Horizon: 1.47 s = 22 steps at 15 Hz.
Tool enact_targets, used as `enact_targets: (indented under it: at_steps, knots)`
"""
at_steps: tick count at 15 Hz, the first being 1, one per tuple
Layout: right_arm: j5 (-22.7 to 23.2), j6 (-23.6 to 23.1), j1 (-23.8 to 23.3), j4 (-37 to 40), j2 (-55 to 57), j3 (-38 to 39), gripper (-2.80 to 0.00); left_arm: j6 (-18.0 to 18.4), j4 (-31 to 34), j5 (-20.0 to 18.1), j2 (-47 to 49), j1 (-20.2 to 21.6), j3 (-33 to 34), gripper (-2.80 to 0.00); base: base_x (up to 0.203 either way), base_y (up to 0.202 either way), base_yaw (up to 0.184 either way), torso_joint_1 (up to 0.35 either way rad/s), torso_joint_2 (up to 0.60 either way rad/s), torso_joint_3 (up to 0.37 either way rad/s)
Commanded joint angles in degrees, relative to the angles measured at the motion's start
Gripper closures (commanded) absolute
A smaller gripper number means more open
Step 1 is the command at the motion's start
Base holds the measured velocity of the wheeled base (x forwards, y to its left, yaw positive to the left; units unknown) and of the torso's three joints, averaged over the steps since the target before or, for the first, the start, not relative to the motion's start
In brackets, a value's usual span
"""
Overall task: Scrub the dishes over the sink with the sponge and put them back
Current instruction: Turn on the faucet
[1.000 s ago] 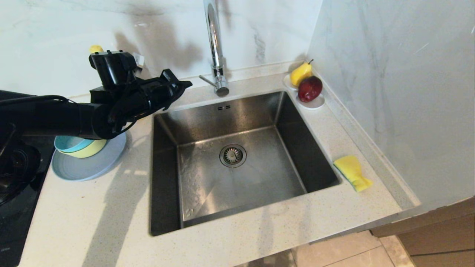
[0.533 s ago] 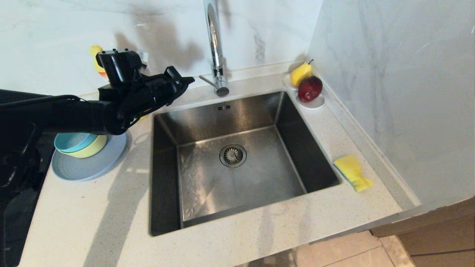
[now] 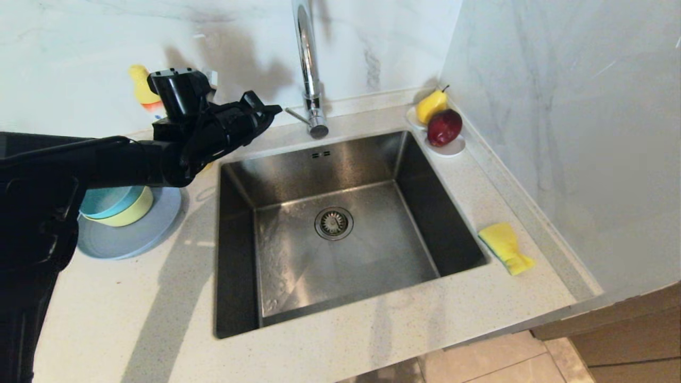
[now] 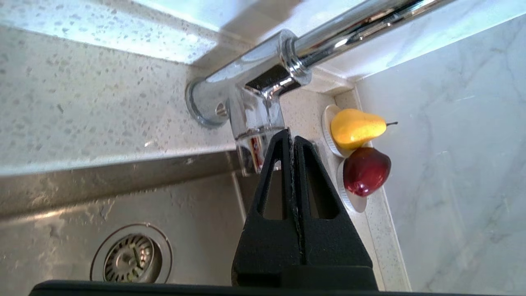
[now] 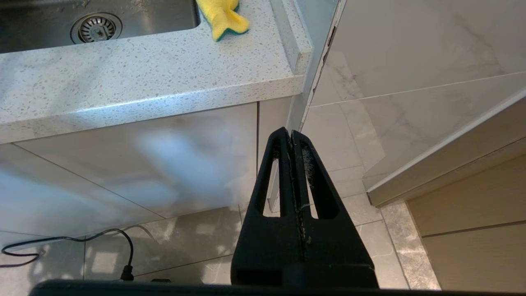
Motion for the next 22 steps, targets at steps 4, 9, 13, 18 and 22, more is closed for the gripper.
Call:
enact_targets:
  at_steps: [4,9,13,18,22]
  knots:
    - [-0.01,-0.01,0.00,-0.01,0.01,-0.04,0.00,-0.07,-0.48,-0.86,1.34,-0.02,-1.97,0.00,0.000,0.000,0.000,0.000,0.00,0.000]
    - [-0.01,-0.01,0.00,-0.01,0.01,-0.04,0.00,-0.09,-0.79,-1.52,1.42,-0.02,-1.91,0.00,0.000,0.000,0.000,0.000,0.00,0.000]
    - [-0.01,-0.01,0.00,-0.01,0.01,-0.04,0.00,-0.09,-0.79,-1.43,2.07,-0.11,-1.91,0.00,0.000,0.000,0.000,0.000,0.00,0.000]
    - [-0.01,-0.01,0.00,-0.01,0.01,0.05,0.00,-0.09,-0.70,-1.60,2.38,-0.55,-1.91,0.00,0.000,0.000,0.000,0.000,0.00,0.000]
    - [0.00,-0.01,0.00,-0.01,0.01,-0.04,0.00,-0.26,-0.70,-1.52,2.65,-1.39,-1.74,0.00,0.000,0.000,0.000,0.000,0.00,0.000]
